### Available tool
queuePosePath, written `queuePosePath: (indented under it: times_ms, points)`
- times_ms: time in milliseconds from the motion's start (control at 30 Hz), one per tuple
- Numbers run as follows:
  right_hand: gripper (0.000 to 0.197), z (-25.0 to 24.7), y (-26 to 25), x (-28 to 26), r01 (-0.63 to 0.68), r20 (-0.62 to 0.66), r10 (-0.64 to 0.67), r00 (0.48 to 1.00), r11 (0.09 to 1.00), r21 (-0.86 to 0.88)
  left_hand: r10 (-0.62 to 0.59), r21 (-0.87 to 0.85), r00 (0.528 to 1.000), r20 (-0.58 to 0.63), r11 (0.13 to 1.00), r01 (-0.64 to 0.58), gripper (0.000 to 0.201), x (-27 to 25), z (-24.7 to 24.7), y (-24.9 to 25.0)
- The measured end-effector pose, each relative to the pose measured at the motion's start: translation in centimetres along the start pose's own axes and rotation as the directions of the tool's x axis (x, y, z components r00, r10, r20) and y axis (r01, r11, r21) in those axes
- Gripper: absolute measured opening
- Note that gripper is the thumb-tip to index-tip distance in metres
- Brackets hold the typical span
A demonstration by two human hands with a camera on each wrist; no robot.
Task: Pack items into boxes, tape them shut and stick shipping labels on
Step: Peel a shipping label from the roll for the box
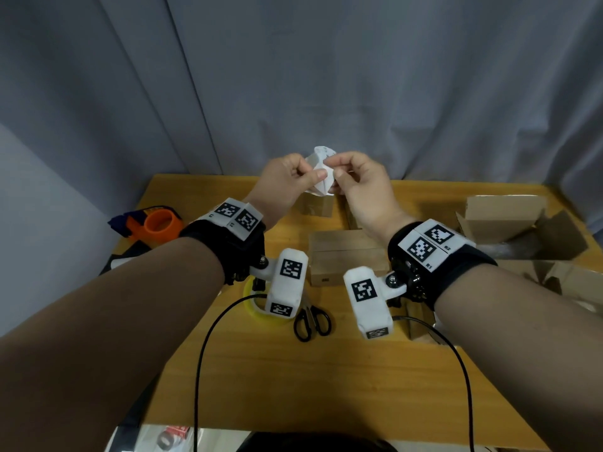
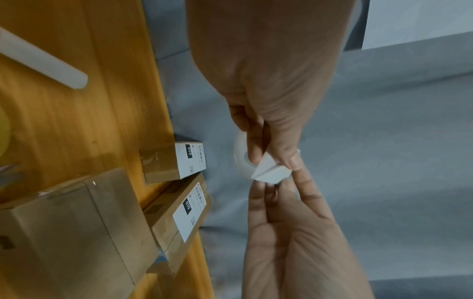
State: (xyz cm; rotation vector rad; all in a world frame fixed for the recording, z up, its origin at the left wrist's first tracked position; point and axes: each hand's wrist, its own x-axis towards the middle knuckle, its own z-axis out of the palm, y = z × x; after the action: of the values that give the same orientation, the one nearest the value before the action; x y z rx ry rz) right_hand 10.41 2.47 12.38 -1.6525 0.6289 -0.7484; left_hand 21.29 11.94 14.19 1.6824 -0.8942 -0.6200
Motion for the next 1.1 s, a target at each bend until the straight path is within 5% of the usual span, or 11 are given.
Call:
queuePosePath:
  times_ms: [300, 400, 700, 967, 1100]
  points:
    - [0.035, -0.6, -0.1, 0.1, -0.181, 0.074, 0.17, 0.983, 0.968, 0.172, -0.027, 0.1, 0.999, -0.025, 0.995, 0.029, 0.018, -0.1, -0.4, -0.7]
    - [0.022, -0.2, -0.3, 0.2, -0.24, 0.068, 0.23, 0.971, 0.947, 0.215, -0.018, 0.14, 0.999, -0.032, 0.99, 0.022, 0.02, -0.1, 0.1, -0.6]
    - [0.019, 0.7, -0.1, 0.5, -0.144, -0.036, 0.148, 0.988, 0.984, 0.107, 0.093, 0.165, 0.994, 0.05, 0.981, -0.1, 0.029, -0.4, 0.9, -0.2]
    - [0.018, -0.3, 0.8, 0.4, -0.175, -0.017, 0.177, 0.984, 0.981, 0.08, 0.037, 0.084, 0.997, 0.063, 0.996, -0.042, 0.037, -0.5, 0.2, 0.0]
    - [0.024, -0.6, 1.1, 0.4, -0.164, -0.068, 0.168, 0.984, 0.985, 0.059, 0.005, 0.067, 0.999, 0.037, 0.998, -0.008, 0.023, -0.2, -0.1, -0.8]
